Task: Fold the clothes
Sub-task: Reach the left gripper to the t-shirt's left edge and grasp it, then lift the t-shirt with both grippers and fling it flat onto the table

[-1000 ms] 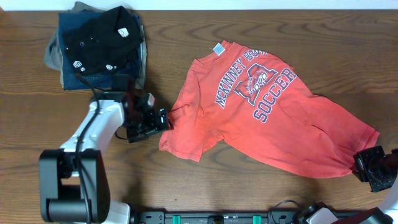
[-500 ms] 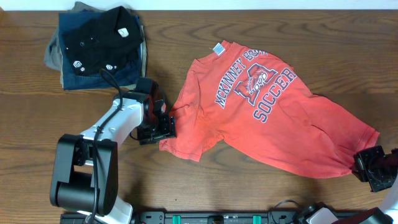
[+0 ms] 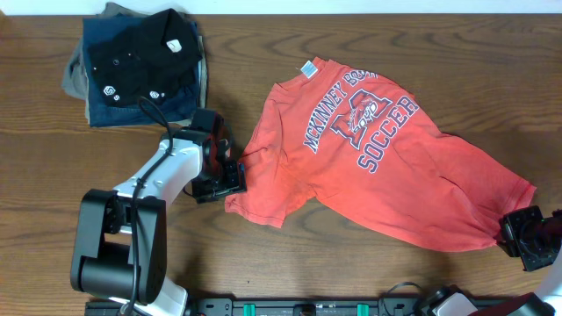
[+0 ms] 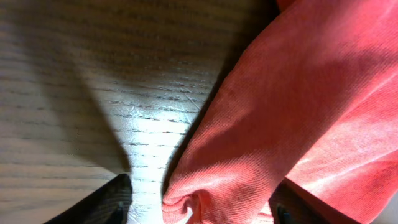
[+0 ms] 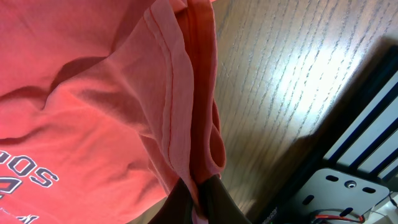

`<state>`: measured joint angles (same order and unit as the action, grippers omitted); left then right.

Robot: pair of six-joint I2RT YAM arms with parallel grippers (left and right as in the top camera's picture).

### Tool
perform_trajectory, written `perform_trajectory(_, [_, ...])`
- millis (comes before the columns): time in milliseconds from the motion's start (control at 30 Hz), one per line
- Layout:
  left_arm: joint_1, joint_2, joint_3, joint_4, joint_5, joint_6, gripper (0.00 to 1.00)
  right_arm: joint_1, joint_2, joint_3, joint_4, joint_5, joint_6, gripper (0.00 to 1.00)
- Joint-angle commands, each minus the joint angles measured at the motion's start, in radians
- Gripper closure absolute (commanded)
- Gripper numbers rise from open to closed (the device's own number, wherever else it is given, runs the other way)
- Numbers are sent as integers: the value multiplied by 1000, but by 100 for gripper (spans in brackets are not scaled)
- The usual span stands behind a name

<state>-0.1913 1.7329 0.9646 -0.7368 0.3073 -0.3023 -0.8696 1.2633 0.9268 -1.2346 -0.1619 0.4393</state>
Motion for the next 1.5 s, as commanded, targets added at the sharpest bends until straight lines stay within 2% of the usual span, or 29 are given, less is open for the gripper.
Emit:
perform_trajectory(0, [-6, 12, -13, -6, -13, -10, 37, -8, 0, 10, -5, -8, -11, 94])
perform_trajectory(67, [-11, 12, -17, -6, -13, -10, 47, -8, 0, 10, -8, -8, -11, 94])
perform_trajectory(300, [-57, 12, -45, -2, -13, -10, 74, -8, 0, 10, -12, -8, -11, 94])
perform_trajectory(333, [-65, 12, -48, 1, -13, -10, 81, -8, 0, 10, -12, -8, -11, 94])
perform_trajectory(367, [-71, 12, -50, 2, -13, -10, 94, -8, 0, 10, -13, -8, -11, 94])
perform_trajectory(467, [-82, 11, -50, 0, -13, -10, 94, -8, 0, 10, -22, -8, -11, 99])
perform_trajectory(667, [-74, -60, -2, -125, -14, -10, 94, -8, -7, 12, -50, -8, -11, 99])
perform_trajectory(833, [-74, -253, 43, -224, -14, -10, 94, -8, -37, 31, -76, -8, -11, 99])
perform_trajectory(967, [-74, -473, 109, -306, -14, -11, 94, -8, -76, 82, -122, -24, -37, 99])
perform_trajectory(1200, [-74, -785, 337, -447, -14, -33, 94, -8, -144, 332, -293, -34, -124, 99])
perform_trajectory(1333, [-74, -866, 529, -529, -15, -33, 94, -8, -153, 526, -404, -62, -167, 99])
perform_trajectory(1467, [-74, -878, 792, -646, -89, -55, 94, -6, -153, 708, -464, -143, -225, 99])
